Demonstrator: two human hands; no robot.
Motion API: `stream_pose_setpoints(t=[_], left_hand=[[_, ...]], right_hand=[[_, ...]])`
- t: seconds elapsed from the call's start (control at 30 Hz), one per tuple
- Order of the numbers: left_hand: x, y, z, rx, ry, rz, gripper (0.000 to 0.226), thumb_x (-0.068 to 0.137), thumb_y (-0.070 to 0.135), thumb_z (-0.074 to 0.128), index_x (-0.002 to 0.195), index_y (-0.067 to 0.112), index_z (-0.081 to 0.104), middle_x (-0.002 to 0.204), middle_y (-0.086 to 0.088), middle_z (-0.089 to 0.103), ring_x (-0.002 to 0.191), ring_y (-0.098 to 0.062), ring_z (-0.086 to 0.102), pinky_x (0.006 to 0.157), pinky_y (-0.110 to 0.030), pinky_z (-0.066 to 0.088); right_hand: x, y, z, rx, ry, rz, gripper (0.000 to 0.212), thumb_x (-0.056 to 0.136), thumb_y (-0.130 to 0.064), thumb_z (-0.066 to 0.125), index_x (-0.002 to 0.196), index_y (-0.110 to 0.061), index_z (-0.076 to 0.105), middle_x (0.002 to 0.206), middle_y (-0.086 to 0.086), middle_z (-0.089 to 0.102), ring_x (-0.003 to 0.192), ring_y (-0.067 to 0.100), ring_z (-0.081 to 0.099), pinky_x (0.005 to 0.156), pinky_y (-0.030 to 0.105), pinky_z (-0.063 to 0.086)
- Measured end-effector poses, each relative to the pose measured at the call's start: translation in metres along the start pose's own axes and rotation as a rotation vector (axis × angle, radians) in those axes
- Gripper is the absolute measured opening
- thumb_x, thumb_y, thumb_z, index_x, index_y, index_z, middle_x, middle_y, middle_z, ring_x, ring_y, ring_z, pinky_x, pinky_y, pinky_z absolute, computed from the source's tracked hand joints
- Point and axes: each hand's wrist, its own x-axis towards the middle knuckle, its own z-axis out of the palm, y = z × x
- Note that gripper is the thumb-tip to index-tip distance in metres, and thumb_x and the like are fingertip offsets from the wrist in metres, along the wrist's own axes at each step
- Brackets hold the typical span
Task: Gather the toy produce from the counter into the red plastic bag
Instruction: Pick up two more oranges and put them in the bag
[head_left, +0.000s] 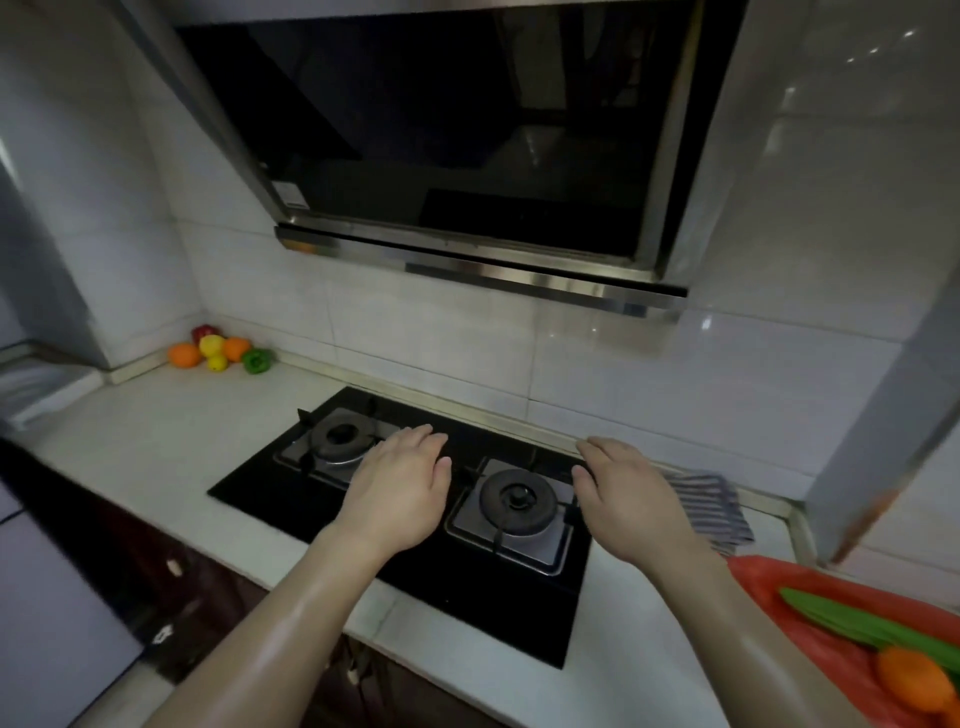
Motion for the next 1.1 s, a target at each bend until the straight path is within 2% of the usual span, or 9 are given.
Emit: stream_pose_setpoints(t=[0.17,0.27,0.43,0.7,0.8,0.93,1.1], left_hand=[[0.009,-0.031,-0.005,0.024,0.020,-0.063,0.048,0.101,0.039,0.031,0.144,0.022,0.043,0.151,0.000,0.040,0.140,-0.016,0.032,0.118,-0.034,0.022],[0.011,-0.053,-0.010,0.044,0.026,-0.120,0.048,0.101,0.039,0.030,0.143,0.022,0.043,0.151,-0.001,0.040,0.140,-0.017,0.032,0.118,-0.033,0.022],[0.013,-0.095,-0.022,0.048,0.066,-0.168,0.043,0.101,0.036,0.032,0.138,0.020,0.049,0.144,-0.002,0.047,0.135,-0.018,0.039,0.114,-0.031,0.026],[0.012,-0.215,-0.049,0.034,0.086,-0.220,0.045,0.100,0.037,0.032,0.138,0.018,0.050,0.143,-0.004,0.049,0.133,-0.021,0.041,0.113,-0.034,0.030],[0.008,-0.268,-0.066,0.040,0.096,-0.228,0.050,0.098,0.039,0.029,0.139,0.018,0.048,0.147,-0.006,0.045,0.137,-0.022,0.038,0.115,-0.033,0.027],[0.006,-0.333,-0.080,0.008,0.077,-0.251,0.046,0.102,0.035,0.034,0.144,0.019,0.043,0.152,-0.005,0.038,0.141,-0.020,0.031,0.115,-0.030,0.019],[0.016,-0.386,-0.091,-0.013,0.068,-0.245,0.046,0.102,0.035,0.033,0.145,0.020,0.041,0.154,-0.004,0.035,0.142,-0.019,0.029,0.116,-0.030,0.018]], right_hand=[[0.040,-0.016,0.019,0.029,-0.052,-0.059,0.058,0.092,-0.042,0.023,0.135,-0.012,0.049,0.137,0.004,0.051,0.127,0.022,0.043,0.109,0.032,0.031],[0.062,-0.032,0.028,0.035,-0.086,-0.125,0.050,0.098,-0.037,0.030,0.137,-0.012,0.047,0.139,0.004,0.049,0.129,0.021,0.040,0.109,0.029,0.027],[0.090,-0.073,0.043,0.048,-0.094,-0.198,0.044,0.099,-0.034,0.035,0.134,-0.012,0.049,0.134,0.004,0.052,0.124,0.021,0.044,0.105,0.030,0.033],[0.136,-0.180,0.086,0.057,-0.083,-0.212,0.058,0.093,-0.042,0.025,0.135,-0.012,0.050,0.136,0.005,0.052,0.125,0.021,0.046,0.108,0.032,0.034],[0.151,-0.234,0.103,0.066,-0.073,-0.218,0.053,0.095,-0.040,0.029,0.136,-0.012,0.049,0.138,0.004,0.051,0.127,0.020,0.044,0.108,0.031,0.032],[0.167,-0.297,0.123,0.090,-0.079,-0.220,0.052,0.097,-0.039,0.029,0.138,-0.013,0.047,0.140,0.003,0.049,0.129,0.019,0.043,0.107,0.030,0.030],[0.188,-0.341,0.136,0.101,-0.066,-0.208,0.048,0.099,-0.036,0.033,0.140,-0.013,0.045,0.142,0.002,0.046,0.131,0.017,0.040,0.108,0.027,0.028]])
